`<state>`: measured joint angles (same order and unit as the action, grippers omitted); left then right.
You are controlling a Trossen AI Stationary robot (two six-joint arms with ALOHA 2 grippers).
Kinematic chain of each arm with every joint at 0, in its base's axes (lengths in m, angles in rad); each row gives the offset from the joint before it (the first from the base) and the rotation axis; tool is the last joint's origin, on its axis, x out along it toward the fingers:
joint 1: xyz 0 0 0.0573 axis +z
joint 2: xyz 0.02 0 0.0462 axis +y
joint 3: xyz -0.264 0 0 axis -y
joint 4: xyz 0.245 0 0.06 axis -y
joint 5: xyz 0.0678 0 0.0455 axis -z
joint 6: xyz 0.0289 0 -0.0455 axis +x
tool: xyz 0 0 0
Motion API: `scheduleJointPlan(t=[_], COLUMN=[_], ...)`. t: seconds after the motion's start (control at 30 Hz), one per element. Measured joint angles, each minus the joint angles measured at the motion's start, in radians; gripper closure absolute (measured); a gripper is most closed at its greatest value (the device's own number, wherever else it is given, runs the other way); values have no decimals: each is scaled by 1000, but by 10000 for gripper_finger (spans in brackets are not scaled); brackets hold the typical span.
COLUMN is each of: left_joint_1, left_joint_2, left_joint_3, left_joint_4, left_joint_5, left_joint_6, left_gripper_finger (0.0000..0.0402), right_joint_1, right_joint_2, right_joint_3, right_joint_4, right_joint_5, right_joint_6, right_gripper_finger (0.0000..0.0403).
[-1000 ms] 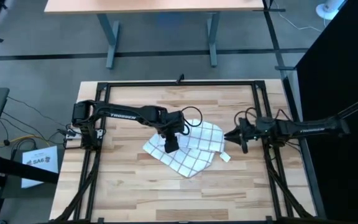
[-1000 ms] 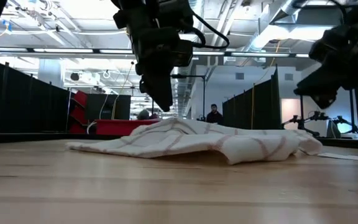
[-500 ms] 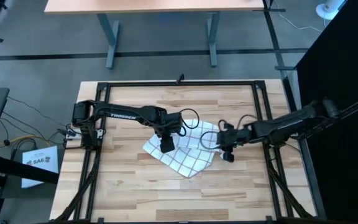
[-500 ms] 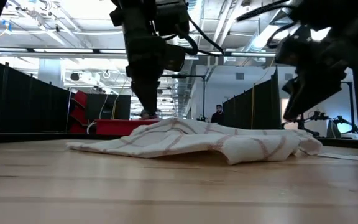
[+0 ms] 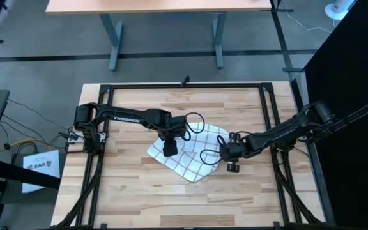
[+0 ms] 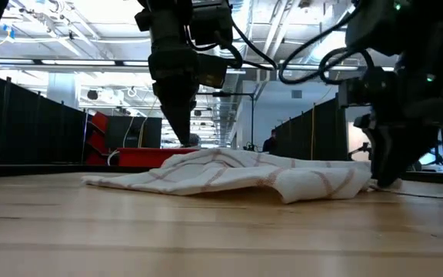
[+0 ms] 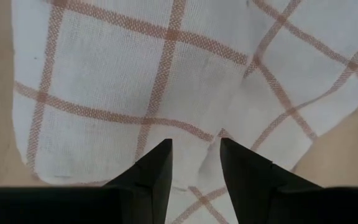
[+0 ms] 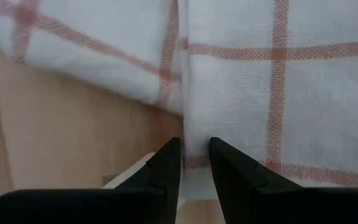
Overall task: Roll towel
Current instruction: Prepare the white and orange patterned towel for rolling
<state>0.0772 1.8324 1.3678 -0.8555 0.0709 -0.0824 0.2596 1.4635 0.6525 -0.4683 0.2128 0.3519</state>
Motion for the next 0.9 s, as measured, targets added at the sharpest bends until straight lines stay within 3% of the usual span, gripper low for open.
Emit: scheduleJointPlan(t=[0.43, 0.57, 0.67, 0.9], left_joint_1=[0, 0, -1, -2], left_joint_2=[0, 0, 0, 0], left_joint_3=[0, 0, 0, 0], left_joint_4=[2, 2, 2, -42], left_joint_5=[-4, -4, -4, -8], left_joint_6=[19, 19, 19, 42], left_gripper_finger=[282, 282, 282, 299], right_joint_1=[-20, -24, -27, -9], right_joint_2=[49, 55, 26, -121], right_joint_3=[3, 5, 2, 122], right_joint_4=[41, 36, 11, -186], right_joint_5=[1, 18, 18, 13], right_joint_6=[19, 32, 47, 35], right_gripper_finger=[332, 376, 397, 401])
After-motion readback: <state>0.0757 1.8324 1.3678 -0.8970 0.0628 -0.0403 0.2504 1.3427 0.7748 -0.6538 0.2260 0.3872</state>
